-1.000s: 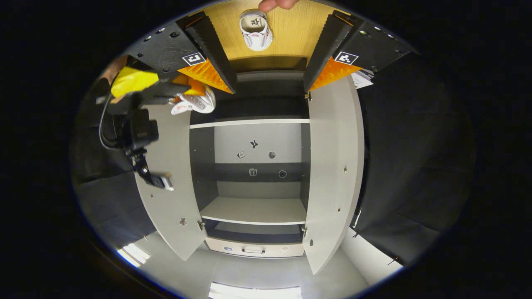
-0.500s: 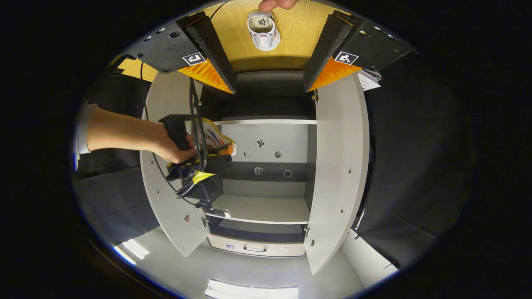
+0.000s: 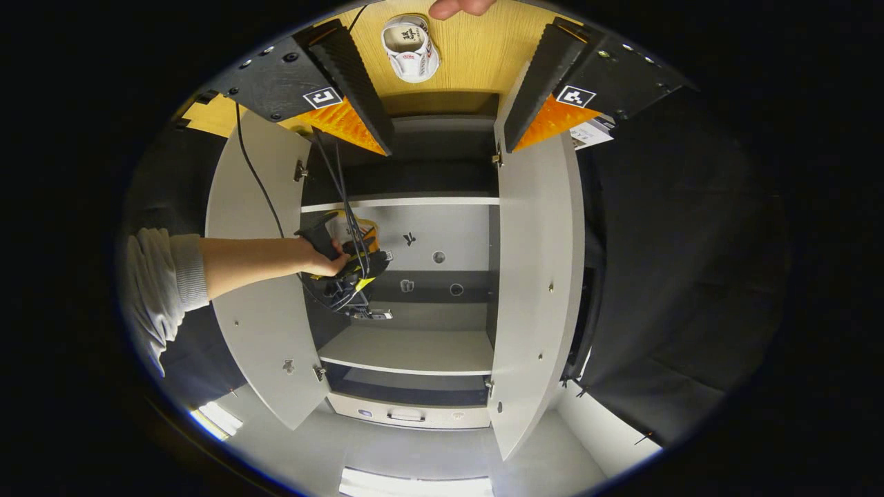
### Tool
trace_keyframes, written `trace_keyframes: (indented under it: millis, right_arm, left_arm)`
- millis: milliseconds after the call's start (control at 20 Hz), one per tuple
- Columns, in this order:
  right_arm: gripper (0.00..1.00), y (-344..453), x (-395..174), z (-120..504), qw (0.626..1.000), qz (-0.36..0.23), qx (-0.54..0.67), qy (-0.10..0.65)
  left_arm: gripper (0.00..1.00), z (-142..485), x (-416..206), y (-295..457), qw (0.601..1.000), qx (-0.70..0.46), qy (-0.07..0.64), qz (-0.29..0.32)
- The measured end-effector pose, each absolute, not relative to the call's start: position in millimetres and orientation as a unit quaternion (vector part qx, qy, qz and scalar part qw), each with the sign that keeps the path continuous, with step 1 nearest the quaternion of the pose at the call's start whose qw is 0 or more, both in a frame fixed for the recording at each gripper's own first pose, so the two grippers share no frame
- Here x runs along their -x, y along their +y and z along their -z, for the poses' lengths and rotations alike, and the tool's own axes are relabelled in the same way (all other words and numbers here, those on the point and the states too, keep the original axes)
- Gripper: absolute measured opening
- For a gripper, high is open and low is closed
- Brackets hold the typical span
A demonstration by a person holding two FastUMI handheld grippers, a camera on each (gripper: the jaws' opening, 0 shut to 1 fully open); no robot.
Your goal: Grab one shoe with the right hand and put it into the shoe cabinet, grab the other shoe with the left hand and put it into the shoe cabinet; then close the right door with the right hand and the left door with the left hand.
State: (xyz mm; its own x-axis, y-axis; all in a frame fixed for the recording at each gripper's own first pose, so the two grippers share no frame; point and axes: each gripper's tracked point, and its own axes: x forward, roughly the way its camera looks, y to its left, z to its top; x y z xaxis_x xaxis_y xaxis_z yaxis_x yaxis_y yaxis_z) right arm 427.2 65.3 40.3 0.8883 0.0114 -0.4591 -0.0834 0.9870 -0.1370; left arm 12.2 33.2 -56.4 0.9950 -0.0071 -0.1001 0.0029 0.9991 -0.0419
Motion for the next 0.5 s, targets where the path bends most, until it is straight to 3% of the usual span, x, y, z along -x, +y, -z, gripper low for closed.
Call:
trace_keyframes:
  millis: [200,500]
  right_arm:
    - [0.05,70,-443,-21,0.953,-0.029,0.087,0.288]
    - [0.10,66,-446,-11,0.947,-0.012,0.087,0.310]
  left_arm:
    - [0.96,62,-17,43,0.998,0.021,0.058,-0.011]
    - [0.96,65,-22,43,0.998,0.017,0.059,-0.010]
